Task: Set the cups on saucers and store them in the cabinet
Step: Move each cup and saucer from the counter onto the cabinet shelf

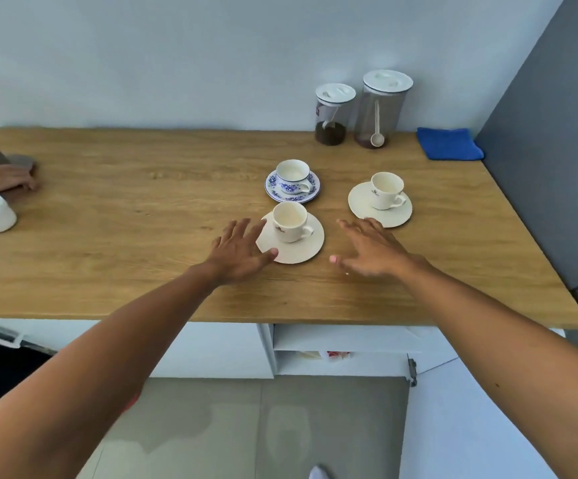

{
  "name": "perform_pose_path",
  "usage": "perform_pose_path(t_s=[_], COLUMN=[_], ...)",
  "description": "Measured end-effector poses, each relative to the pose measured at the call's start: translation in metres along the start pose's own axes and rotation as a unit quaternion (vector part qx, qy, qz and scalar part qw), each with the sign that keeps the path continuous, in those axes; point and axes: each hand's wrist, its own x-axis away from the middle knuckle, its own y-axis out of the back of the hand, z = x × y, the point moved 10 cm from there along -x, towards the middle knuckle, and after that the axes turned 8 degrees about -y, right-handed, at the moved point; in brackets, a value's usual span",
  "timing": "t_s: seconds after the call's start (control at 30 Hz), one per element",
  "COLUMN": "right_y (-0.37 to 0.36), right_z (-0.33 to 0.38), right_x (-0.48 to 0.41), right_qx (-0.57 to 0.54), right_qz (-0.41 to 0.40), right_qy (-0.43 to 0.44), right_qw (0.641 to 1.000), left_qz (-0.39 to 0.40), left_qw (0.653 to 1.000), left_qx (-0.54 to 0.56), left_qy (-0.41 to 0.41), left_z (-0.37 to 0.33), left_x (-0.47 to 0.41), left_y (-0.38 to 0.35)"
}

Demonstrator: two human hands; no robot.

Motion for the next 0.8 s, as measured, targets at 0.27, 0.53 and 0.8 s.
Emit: perform_pose_path(t_s=[0.27,0.53,0.8], right_y=[-0.014,-0.024,-0.024], right_z=[0.014,0.028,0.028], right_x=[-0.060,-0.079,-0.088], right_qx=[-0.002,-0.085,-0.199], right_qz=[0.043,0.076,0.043], right_qy=[0.028,0.031,0.023], right_qw=[0.999,0.993,0.979], left_qz=[-0.001,0.024,-0.013], left_qw=[0.999,0.996,0.988], left_qx=[0.014,0.067,0.147], left_qy=[0.044,0.053,0.032], left_z=[0.024,0.033,0.025], left_x=[-0.031,-0.051,-0.062], left_y=[-0.012,-0.022,-0.023])
